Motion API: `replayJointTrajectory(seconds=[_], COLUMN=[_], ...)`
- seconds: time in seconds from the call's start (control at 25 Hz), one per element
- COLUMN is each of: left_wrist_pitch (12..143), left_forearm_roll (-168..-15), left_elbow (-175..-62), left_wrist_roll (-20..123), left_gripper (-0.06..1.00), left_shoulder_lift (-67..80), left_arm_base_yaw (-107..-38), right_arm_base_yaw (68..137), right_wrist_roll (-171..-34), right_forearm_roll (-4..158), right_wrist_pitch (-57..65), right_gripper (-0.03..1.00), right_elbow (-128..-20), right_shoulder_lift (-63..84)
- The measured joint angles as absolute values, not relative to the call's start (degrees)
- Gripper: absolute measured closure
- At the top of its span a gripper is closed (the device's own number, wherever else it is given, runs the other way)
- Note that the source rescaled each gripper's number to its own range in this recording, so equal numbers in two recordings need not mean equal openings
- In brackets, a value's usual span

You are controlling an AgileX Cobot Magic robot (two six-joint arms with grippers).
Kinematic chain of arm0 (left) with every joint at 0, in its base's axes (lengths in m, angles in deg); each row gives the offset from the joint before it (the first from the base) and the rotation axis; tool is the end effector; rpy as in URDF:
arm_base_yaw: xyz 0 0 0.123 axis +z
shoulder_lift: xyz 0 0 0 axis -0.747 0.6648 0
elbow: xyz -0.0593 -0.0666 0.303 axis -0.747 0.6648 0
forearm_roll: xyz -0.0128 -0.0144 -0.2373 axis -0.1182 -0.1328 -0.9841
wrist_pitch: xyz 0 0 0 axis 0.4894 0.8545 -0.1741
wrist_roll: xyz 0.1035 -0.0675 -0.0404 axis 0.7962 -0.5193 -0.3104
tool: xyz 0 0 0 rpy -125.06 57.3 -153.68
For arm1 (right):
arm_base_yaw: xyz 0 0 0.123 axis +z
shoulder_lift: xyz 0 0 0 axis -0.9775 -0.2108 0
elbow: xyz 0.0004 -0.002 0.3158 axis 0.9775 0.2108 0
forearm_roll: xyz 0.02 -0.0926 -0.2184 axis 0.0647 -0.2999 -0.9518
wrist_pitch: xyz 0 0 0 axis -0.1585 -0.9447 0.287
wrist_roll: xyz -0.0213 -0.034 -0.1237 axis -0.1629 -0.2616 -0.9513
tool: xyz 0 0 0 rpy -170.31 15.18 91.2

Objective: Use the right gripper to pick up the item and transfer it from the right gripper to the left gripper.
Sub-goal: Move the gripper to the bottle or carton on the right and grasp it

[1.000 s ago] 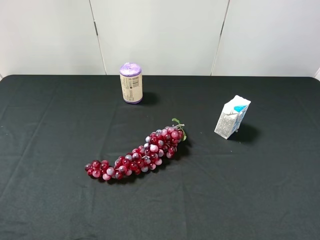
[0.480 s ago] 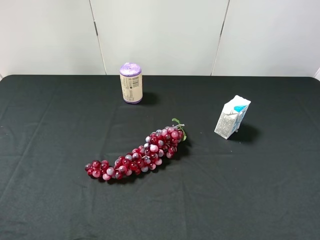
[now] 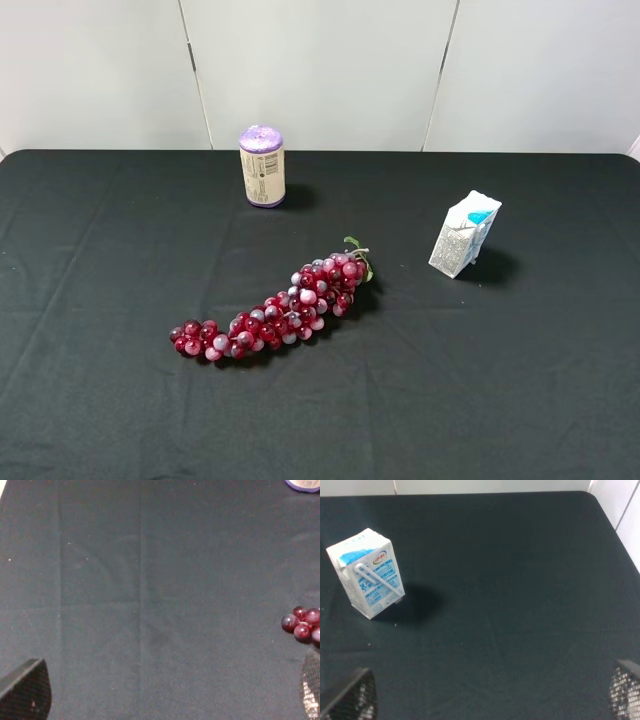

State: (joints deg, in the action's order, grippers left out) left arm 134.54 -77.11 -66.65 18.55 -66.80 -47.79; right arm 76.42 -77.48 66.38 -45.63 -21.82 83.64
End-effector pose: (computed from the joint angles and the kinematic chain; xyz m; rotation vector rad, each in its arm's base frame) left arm -0.0130 0.0023 0.2493 0.0142 2.0527 0.0460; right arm -0.0113 -0.0053 0.2534 0.0630 2.0153 -0.0522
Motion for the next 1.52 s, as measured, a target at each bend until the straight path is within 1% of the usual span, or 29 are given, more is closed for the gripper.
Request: replayJointTrajectory(seconds=[0.4,0.56,0.84,1.12,1.52], left_wrist_pitch=[134.54,134.54,134.54,134.54,134.54], left_forearm_roll=[-77.11,-77.11,-77.11,-77.11,-77.11], left_elbow=[-66.65,-66.65,-66.65,-66.65,-66.65], left_wrist_roll=[18.55,18.55,18.55,18.55,18.55], left_gripper=[-0.06,-0.06,-0.06,-0.06,-0.06], left_shoulder_lift=[-66.8,-66.8,-66.8,-66.8,-66.8], left_arm_base_yaw=[-47.79,-47.79,-47.79,-47.79,-47.79], right_arm_base_yaw=[76.42,76.42,76.42,76.7,83.3], right_wrist_roll=[-77.48,-77.48,-77.54,-77.77,-77.03], right_forearm_roll=[66.38,66.38,66.38,66.38,66.45], right_wrist_pitch=[-45.63,-45.69,-45.74,-45.74,-47.12], right_gripper=[-0.03,-0.03,-0.03,-0.03,-0.03], right_elbow=[-22.01,-24.58,-31.64,-41.38,-51.86], right_shoulder_lift=[83.64,82.05,68.02,51.98,31.43])
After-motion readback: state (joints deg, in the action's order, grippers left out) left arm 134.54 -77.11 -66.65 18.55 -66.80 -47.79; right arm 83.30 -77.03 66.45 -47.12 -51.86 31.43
